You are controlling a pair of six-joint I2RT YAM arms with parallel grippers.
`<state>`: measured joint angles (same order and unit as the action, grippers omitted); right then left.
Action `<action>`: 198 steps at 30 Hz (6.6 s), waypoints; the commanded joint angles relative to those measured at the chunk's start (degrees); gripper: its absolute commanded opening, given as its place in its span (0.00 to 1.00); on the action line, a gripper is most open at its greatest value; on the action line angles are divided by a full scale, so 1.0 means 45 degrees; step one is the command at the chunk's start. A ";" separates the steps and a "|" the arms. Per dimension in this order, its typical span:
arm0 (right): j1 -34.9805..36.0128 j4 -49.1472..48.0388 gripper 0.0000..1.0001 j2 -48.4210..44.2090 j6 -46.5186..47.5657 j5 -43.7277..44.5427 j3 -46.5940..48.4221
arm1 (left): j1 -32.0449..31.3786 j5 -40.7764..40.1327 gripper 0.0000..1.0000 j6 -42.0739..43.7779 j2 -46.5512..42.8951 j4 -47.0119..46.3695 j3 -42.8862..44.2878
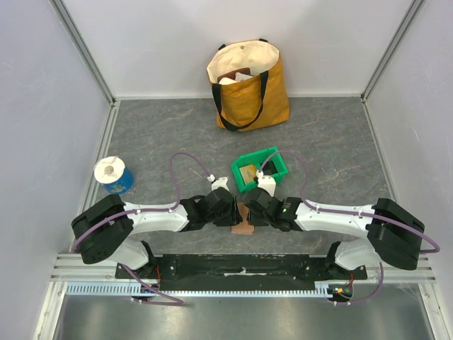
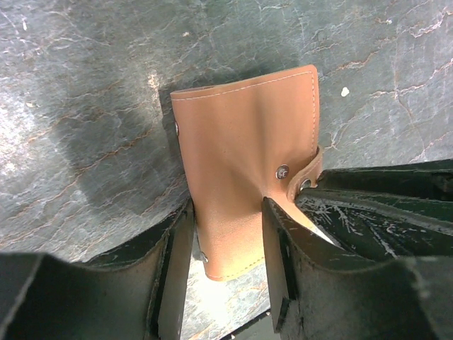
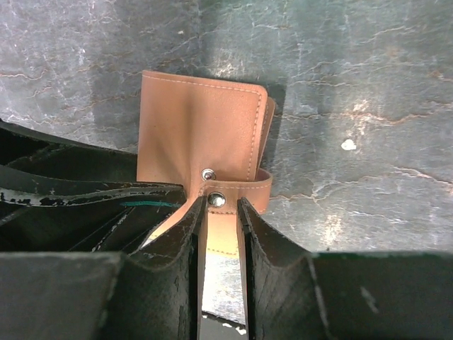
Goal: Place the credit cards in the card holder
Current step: Close the card holder at the center of the board.
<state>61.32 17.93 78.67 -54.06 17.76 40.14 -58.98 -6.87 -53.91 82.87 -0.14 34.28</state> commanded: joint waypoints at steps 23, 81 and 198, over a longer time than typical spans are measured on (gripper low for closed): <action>-0.0287 -0.2148 0.19 -0.0080 -0.0251 0.0351 -0.0813 | -0.0116 0.0512 0.44 0.0398 0.0549 0.0071 -0.0099; -0.0267 -0.1622 0.32 -0.0920 -0.0739 0.0370 -0.1146 | 0.0295 0.0004 0.40 0.0691 0.1233 0.1203 0.0565; 0.0887 0.2187 0.30 0.0547 -0.0602 0.2108 0.0945 | -0.0721 -0.0524 0.48 0.0982 0.0003 0.0814 0.0272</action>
<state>65.89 23.31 84.20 -56.49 26.81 47.86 -61.80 -11.00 -54.22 82.63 0.49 34.04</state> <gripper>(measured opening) 0.293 0.458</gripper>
